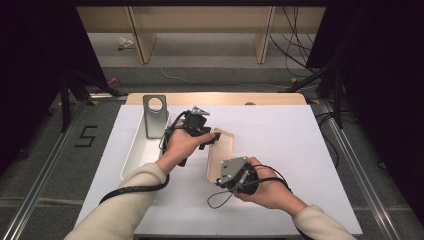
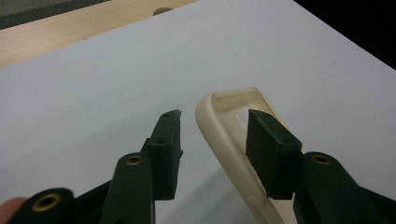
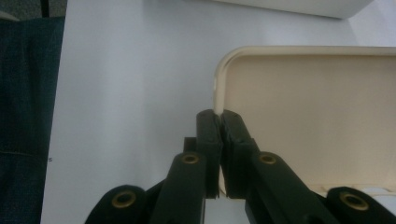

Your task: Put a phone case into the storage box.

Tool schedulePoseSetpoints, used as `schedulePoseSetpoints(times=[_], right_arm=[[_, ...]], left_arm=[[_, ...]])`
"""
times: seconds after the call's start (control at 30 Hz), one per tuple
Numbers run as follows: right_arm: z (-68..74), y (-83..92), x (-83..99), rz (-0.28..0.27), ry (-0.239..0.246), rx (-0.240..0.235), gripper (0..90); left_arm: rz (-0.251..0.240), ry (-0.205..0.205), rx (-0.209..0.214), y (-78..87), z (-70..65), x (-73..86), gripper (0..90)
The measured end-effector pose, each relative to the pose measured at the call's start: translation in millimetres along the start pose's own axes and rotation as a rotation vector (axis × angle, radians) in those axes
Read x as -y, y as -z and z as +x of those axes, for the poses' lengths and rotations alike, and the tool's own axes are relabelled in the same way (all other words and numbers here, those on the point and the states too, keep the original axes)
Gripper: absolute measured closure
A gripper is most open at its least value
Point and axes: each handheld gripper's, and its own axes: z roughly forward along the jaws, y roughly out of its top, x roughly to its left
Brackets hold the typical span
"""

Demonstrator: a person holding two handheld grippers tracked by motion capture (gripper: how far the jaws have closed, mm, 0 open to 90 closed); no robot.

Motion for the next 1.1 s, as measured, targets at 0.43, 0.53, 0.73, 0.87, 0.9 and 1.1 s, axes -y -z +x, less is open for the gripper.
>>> schedulePoseSetpoints(times=[0.43,0.53,0.73,0.87,0.9,1.1], right_arm=[[1.9,-1.1,-0.9,0.007,0.005,-0.002,87.5],[2.2,-3.2,-0.3,0.016,0.008,-0.003,87.6],[1.2,-7.4,1.2,0.045,0.009,-0.012,87.8],[0.9,-10.1,2.3,0.062,0.006,-0.008,87.9],[0.6,-10.5,2.6,0.063,0.007,-0.004,88.0],[-1.1,-10.9,4.5,0.066,-0.005,0.007,86.8]], left_arm=[[0.015,0.131,0.039,2.1,3.8,0.7,69.7],[0.004,0.156,0.056,3.9,2.2,-0.6,73.4],[-0.034,0.18,0.112,8.1,-4.5,-4.8,79.9],[-0.055,0.163,0.133,11.7,-10.9,-7.8,81.7],[-0.063,0.159,0.137,12.6,-12.5,-8.4,81.9],[-0.097,0.126,0.165,17.1,-19.4,-10.8,82.3]])
